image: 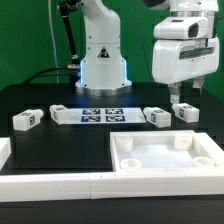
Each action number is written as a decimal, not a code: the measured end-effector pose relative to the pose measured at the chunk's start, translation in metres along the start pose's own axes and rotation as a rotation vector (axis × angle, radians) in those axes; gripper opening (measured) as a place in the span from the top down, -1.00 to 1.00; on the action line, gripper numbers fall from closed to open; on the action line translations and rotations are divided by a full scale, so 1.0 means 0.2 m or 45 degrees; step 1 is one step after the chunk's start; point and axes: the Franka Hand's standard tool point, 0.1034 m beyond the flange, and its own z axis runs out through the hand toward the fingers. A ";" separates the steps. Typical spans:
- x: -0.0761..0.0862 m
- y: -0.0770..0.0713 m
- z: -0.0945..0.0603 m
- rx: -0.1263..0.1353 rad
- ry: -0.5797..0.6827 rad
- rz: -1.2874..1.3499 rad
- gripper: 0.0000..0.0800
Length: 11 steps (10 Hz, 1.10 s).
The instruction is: Assemble square table
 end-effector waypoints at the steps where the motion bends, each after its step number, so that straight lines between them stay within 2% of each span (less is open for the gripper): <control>1: 0.00 -0.01 0.00 0.006 -0.001 0.099 -0.62; 2: 0.01 -0.05 0.02 0.014 -0.008 0.214 -0.62; 4: 0.06 -0.23 0.02 0.020 0.002 0.354 -0.62; 5: 0.07 -0.29 0.04 0.026 0.005 0.319 -0.62; 7: 0.06 -0.28 0.04 0.031 -0.019 0.327 -0.62; 9: 0.02 -0.29 0.05 0.037 -0.191 0.335 -0.62; 10: -0.01 -0.34 0.08 0.045 -0.261 0.338 -0.62; 11: -0.08 -0.39 0.11 0.052 -0.414 0.344 -0.62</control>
Offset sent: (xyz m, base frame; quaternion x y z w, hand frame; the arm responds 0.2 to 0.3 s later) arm -0.0294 0.0522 -0.0050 -0.0506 0.0103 0.1230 0.9911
